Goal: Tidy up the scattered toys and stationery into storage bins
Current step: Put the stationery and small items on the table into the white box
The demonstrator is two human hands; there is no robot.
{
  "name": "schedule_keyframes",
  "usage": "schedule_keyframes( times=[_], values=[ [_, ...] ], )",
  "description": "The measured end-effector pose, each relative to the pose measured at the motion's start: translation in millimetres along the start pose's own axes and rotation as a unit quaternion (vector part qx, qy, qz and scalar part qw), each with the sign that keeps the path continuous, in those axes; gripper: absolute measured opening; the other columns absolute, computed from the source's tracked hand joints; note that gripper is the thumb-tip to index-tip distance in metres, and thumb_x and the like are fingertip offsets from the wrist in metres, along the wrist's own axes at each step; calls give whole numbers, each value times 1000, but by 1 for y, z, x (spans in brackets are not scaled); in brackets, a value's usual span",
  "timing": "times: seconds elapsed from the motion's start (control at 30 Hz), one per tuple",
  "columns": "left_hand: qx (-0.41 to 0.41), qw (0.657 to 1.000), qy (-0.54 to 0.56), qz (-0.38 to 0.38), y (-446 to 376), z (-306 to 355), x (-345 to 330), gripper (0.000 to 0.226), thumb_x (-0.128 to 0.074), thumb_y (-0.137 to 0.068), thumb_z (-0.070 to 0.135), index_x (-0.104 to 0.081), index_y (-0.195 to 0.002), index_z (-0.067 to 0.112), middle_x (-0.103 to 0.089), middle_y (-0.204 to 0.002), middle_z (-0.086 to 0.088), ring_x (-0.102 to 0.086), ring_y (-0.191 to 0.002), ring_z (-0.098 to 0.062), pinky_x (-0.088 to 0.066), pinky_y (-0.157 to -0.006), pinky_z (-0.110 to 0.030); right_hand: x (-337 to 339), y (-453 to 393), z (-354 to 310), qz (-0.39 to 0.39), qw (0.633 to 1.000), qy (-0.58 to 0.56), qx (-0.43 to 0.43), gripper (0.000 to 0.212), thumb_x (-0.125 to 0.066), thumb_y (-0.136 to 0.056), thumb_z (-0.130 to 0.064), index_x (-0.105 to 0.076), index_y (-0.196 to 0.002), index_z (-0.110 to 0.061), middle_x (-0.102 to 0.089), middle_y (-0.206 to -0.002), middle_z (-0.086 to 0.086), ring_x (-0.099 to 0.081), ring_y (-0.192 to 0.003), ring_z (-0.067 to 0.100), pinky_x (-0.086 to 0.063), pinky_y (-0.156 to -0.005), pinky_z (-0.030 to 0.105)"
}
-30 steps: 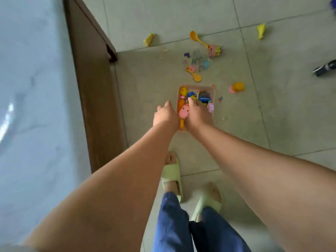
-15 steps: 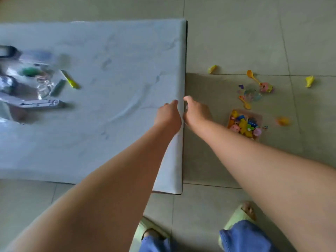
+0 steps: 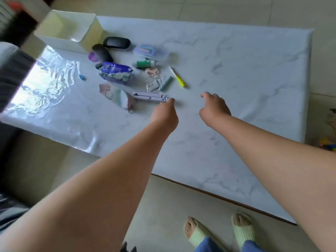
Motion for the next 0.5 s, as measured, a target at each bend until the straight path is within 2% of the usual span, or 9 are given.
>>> schedule_keyframes(
  times=[0.07,0.2,0.37,0.43,0.5],
  values=[
    [8,1000,-4,-2,-11,-21,5,61,-44,-87,3,-35,-142,25,-54,-128,-14,-51,-119,-33,-44,-89,-37,-10,-12,-22,2,1000,4,12,56,-43,-90,-6,-36,-143,-22,-39,-139,11,-38,-127,30,-40,-90,34],
    [9,1000,-21,-8,-39,-45,6,57,-45,-85,2,-39,-139,18,-51,-130,-15,-47,-122,-33,-44,-91,-38,-33,-38,-52,-2,1000,2,22,55,-46,-89,-7,-40,-141,-24,-39,-139,9,-39,-127,29,-40,-92,33],
    [-14,998,-52,10,-95,-63,13,51,-44,-87,3,-44,-135,16,-50,-129,-13,-39,-124,-31,-39,-96,-37,-64,-86,-97,-4,995,11,104,49,-66,-86,-29,-52,-133,-25,-49,-131,7,-43,-123,29,-40,-99,34],
    [-24,994,-106,33,-124,-72,15,44,-53,-87,10,-48,-130,19,-49,-127,-10,-39,-122,-30,-38,-96,-36,-79,-109,-118,-8,988,53,144,51,-69,-83,-32,-52,-131,-25,-50,-128,6,-44,-120,28,-37,-98,34],
    [-47,983,-173,31,-146,-80,13,38,-56,-87,17,-53,-124,20,-48,-125,-8,-38,-120,-29,-35,-94,-35,-95,-122,-129,-10,983,105,150,44,-65,-84,-26,-52,-127,-24,-50,-127,5,-43,-119,28,-36,-96,34]
  ],
)
Point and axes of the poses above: each hand's wrist, its own y-axis away from the middle knuckle, its own x-axis out of the back of the hand, z = x × y, the point moved 2 cm from there along -y, towards the middle knuckle
